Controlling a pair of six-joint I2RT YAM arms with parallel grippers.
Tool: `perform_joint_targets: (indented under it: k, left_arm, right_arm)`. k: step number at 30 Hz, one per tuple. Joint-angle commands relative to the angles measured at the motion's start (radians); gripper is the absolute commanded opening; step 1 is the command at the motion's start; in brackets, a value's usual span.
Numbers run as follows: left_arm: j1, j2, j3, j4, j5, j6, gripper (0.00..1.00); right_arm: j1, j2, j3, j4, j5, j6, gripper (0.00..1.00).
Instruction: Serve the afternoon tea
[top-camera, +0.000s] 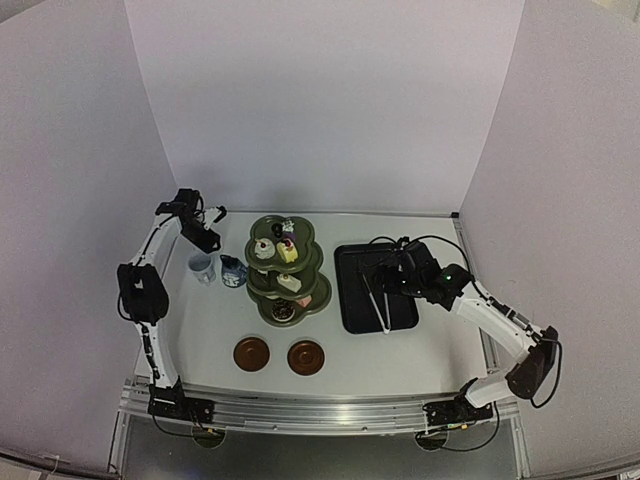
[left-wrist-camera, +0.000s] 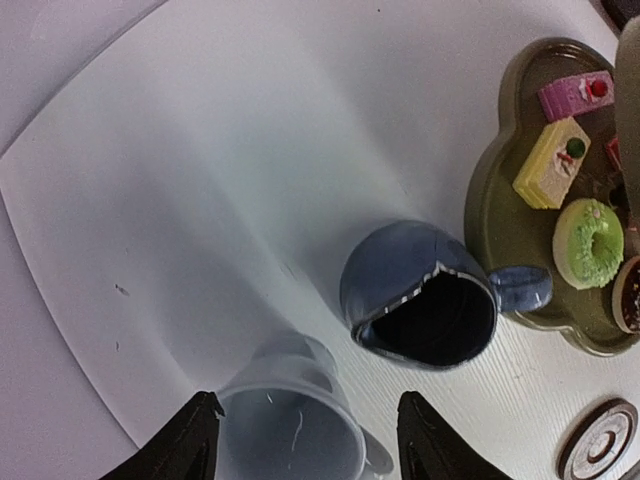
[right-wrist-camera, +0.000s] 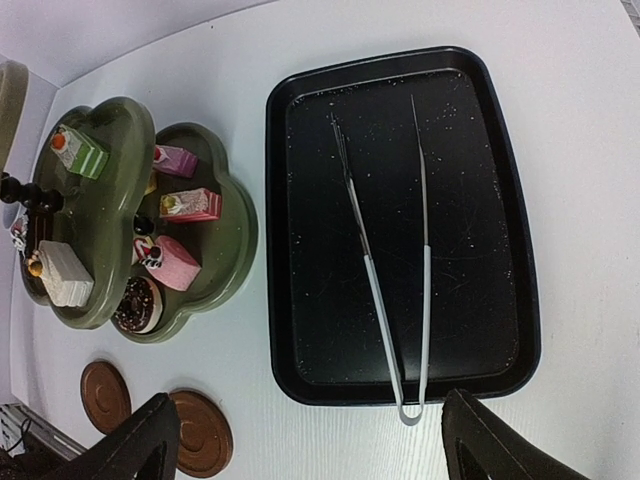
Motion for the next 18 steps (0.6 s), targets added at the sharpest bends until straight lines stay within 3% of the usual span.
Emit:
perform_joint_targets:
  k: [1,5,8,13,18]
  left_arm:
    - [-0.058,0.071,0.081,-0.011,-0.064,0.036,0.64]
    - [-0.117,0.126,0.1,-0.046,-0.116,0.113,0.62]
    - [-0.117,0.16,0.156,-0.088,-0.13,0.105,0.56]
    - [-0.116,0.119,0.104,-0.039,-0.126,0.104,0.56]
    - [-0.117,0.18,0.158,-0.077,-0.137,0.106,0.49]
  right_arm:
    - [0.004,0.013,0.024,0.0,-0.004,-0.002,0.88]
    - [0.004,0.019,0.023,0.0,-0.006,0.001,0.88]
    - [0.004,0.011,0.017,0.0,-0.007,0.003,0.88]
    - [0.004,-0.012,-0.013,0.001,0.01,0.012,0.88]
    - [0.004,-0.004,-0.007,0.0,-0.001,0.008,0.88]
